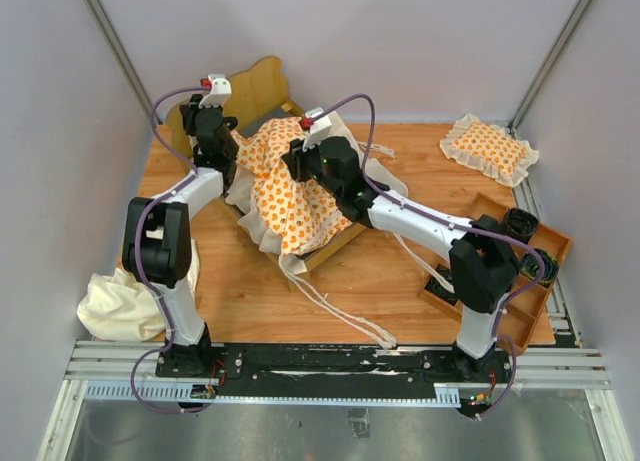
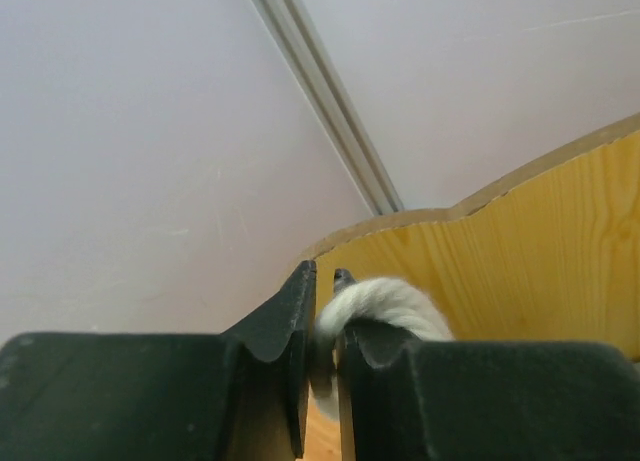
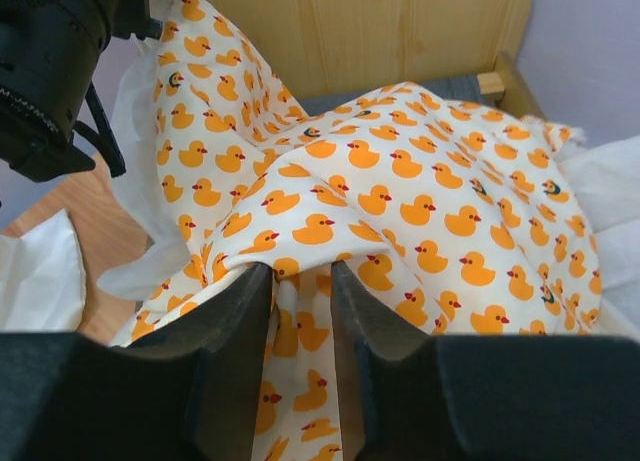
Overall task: Set up the pet bed
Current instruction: Place the mattress on the bed frame.
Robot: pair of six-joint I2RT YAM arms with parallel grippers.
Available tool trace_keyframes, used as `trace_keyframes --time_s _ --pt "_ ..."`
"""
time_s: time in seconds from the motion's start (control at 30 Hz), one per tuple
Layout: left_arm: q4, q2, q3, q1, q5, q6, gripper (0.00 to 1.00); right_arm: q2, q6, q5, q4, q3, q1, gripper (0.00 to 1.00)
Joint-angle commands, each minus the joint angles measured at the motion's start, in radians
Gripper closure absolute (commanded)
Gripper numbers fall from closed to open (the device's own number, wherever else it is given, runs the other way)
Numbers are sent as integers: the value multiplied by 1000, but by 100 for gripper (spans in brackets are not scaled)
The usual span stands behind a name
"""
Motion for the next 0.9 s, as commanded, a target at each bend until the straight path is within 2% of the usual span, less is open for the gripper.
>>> trace_keyframes --time_s 0.0,0.13,0.17,0.3,0.47,0.53,0.63,0.77,0.83,0.87 --pt "-5 -41 -16 10 -68 -27 70 -69 -110 -33 -145 11 -12 57" --pt "-77 -144 -44 10 -131 -174 24 -197 -161 8 -354 -21 -41 37" --pt "-106 -176 -57 10 -117 -221 21 -228 -166 18 -408 -32 -52 36" --pt "-344 -296 -64 10 -14 -454 14 -350 -152 -3 -567 -98 -126 33" --pt "-903 -332 104 10 118 -793 5 -428 -113 -99 -693 -158 -281 32" --pt "-1060 -325 166 10 182 -873 2 -444 -95 -133 -716 -169 -340 32" --pt "-1173 -337 166 9 223 -928 1 -457 -71 -161 -717 -191 -409 32" --pt "-1203 -392 67 9 306 -946 1 -437 3 -157 -718 -210 -428 39" --pt "-1206 -433 19 9 366 -973 1 -414 113 -100 -737 -222 -428 45" --pt "-1201 -463 -7 9 405 -987 1 -399 220 -59 -758 -223 -428 46"
